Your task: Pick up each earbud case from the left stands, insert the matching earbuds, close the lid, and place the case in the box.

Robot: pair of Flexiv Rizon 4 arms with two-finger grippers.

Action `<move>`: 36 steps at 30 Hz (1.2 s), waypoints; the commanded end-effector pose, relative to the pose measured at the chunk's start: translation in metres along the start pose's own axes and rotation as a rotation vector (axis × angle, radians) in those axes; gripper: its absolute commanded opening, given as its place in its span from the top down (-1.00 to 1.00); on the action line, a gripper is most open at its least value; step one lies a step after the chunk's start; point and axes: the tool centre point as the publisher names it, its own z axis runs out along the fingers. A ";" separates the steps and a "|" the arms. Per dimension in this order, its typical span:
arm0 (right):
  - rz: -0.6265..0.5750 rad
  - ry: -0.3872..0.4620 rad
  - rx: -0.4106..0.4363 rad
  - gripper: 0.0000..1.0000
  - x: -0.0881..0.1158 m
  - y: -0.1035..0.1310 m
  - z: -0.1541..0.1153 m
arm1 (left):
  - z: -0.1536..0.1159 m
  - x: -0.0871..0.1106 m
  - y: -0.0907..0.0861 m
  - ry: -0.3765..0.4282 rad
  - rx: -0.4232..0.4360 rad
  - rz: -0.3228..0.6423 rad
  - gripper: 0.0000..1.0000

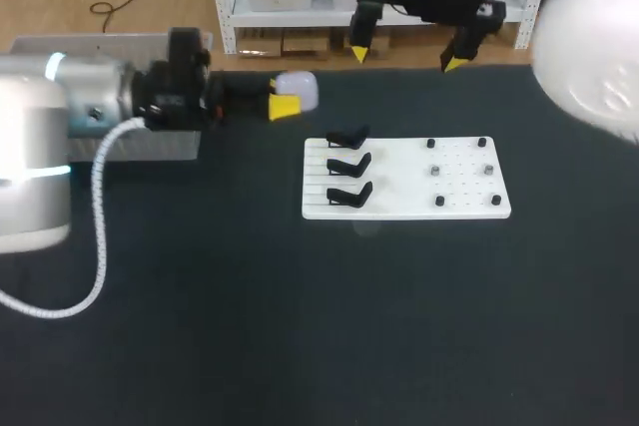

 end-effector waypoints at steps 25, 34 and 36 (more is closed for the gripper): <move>0.002 -0.162 -0.009 -1.00 0.005 -0.004 0.000 | -0.219 -0.011 0.203 0.215 -0.932 -0.031 1.00; 0.002 -0.162 -0.009 -1.00 0.005 -0.004 0.000 | -0.246 0.024 0.237 0.296 -1.020 -0.070 1.00; 0.002 -0.162 -0.009 -1.00 0.005 -0.004 0.000 | -0.246 0.029 0.237 0.312 -1.014 -0.084 0.83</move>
